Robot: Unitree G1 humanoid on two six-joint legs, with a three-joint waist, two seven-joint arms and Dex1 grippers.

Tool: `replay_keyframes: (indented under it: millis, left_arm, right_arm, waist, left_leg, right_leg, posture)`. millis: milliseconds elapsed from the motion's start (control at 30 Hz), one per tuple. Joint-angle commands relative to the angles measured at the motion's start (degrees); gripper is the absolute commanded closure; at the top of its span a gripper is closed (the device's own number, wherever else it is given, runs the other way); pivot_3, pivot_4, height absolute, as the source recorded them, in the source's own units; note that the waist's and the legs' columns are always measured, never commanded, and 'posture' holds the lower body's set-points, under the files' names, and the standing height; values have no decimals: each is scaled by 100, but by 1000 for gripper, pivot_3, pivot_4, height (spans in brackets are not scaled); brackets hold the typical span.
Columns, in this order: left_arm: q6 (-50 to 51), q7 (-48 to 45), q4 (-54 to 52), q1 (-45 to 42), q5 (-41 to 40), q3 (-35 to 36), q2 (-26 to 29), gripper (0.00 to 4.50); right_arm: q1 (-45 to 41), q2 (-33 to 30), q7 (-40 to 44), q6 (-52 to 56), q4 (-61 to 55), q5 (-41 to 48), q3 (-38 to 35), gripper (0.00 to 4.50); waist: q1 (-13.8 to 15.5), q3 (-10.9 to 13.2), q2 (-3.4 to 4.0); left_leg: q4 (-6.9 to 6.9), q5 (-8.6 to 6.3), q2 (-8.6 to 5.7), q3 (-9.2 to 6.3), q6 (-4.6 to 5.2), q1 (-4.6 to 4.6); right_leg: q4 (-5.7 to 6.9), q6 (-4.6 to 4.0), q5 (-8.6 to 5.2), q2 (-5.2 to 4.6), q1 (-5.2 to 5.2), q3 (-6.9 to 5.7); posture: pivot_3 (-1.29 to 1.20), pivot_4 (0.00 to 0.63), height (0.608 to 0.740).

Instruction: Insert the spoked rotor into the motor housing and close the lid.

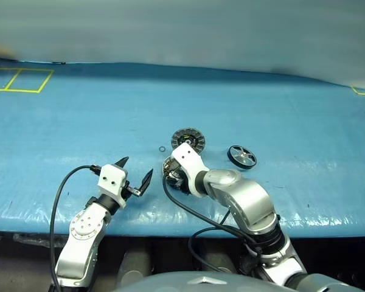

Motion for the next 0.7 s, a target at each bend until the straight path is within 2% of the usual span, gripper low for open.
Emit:
replay_keyframes:
  millis: [33, 167, 533, 700]
  left_arm:
    - [-39, -54, -193, -36, -16, -16, 36, 0]
    - [-8, -64, -195, -50, -23, -27, 33, 0]
    - [74, -223, -232, -95, -182, 30, 53, 0]
    - [555, -512, -253, -207, -611, 224, 261, 0]
  right_arm:
    - [124, 157, -75, 149, -14, 365, 185, 2326]
    - [42, 140, -366, -54, -72, 366, 220, 1056]
    - [-561, 201, -404, 671, -1038, 992, -507, 1056]
    - [-237, 26, -55, 414, -1450, 1512, -1258, 1056]
  waist:
    - [0, 0, 0]
    - [11, 5, 5]
    - [35, 9, 8]
    - [66, 10, 8]
  left_leg:
    - [-1, 1, 2, 0, -1, 0]
    - [-1, 3, 7, 0, -4, -1]
    - [3, 8, 8, 1, -5, -7]
    - [3, 8, 7, 1, -4, -9]
  right_leg:
    - [0, 4, 2, 4, 0, 0]
    - [1, 24, 11, 17, -3, -20]
    - [1, 48, 23, 47, -6, -23]
    - [-2, 49, 23, 47, -6, -23]
  posture:
    - [0, 150, 740]
    - [0, 150, 740]
    - [0, 150, 740]
    - [0, 150, 740]
